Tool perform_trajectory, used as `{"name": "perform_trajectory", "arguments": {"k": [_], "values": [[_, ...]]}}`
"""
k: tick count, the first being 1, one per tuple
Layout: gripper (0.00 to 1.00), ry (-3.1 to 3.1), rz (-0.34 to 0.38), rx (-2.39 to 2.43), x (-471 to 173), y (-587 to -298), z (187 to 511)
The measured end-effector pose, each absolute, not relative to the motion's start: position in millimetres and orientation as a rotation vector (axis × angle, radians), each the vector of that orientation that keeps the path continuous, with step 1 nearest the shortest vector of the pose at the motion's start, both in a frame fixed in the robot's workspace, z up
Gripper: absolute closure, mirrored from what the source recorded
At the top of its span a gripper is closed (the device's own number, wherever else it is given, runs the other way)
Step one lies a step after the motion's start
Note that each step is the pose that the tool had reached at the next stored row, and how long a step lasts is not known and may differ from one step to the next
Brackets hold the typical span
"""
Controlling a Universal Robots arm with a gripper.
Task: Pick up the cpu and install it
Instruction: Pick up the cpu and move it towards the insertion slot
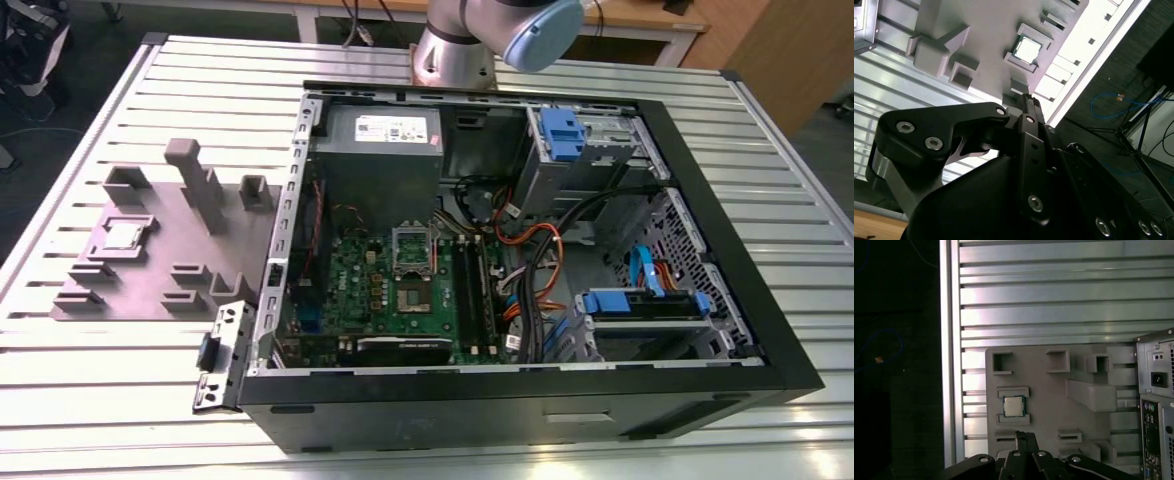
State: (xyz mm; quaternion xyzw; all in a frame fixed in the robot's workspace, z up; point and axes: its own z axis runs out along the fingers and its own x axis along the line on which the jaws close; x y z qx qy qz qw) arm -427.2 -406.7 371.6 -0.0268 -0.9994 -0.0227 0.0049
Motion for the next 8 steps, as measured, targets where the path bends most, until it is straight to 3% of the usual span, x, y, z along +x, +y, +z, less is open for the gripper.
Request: {"name": "perform_trajectory", "arguments": {"k": [8], "values": [[0.89,-3.13,-0.071,-0.084,-427.8,-406.7,371.6]]}}
